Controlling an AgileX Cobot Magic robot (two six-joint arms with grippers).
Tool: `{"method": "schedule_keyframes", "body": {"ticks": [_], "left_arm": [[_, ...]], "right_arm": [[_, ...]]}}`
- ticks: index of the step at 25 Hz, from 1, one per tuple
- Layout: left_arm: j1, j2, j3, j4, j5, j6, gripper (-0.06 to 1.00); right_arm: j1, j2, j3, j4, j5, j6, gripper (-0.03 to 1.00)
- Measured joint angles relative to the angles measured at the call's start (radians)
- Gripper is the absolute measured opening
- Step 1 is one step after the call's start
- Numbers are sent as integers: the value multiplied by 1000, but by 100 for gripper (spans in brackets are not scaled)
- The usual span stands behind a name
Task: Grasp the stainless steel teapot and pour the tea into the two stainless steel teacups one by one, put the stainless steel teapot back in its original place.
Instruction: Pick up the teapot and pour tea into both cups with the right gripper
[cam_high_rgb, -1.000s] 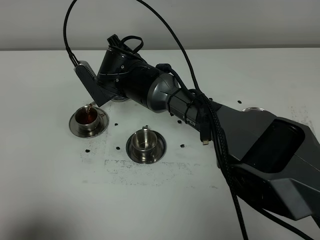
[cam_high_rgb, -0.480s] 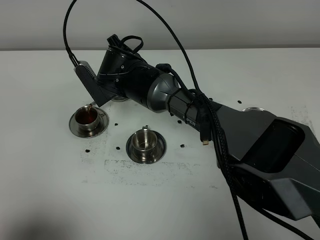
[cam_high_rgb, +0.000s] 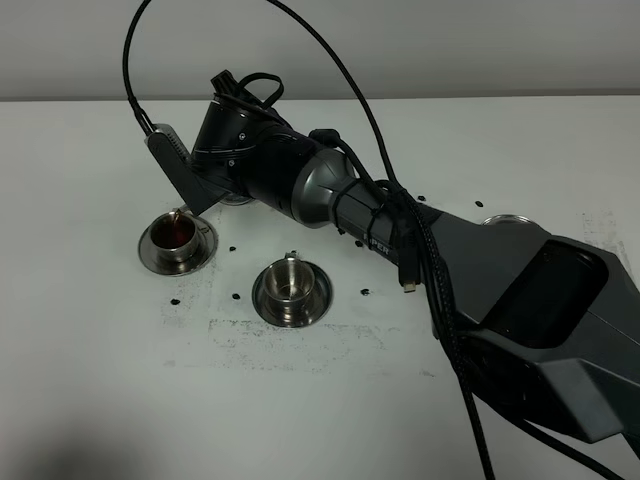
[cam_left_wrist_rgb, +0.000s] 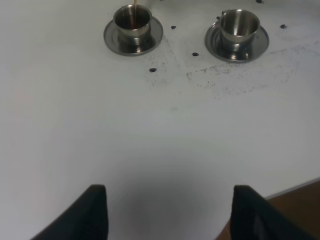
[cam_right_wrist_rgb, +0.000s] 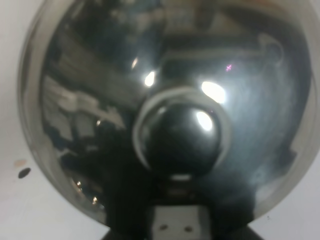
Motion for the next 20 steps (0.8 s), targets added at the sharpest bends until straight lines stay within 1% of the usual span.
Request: {"method": "schedule_keyframes", "body": {"ticks": [20], "left_arm": [[0,0,0,0,0,1,52]], "right_arm": [[3,0,0,1,0,0,17]]}}
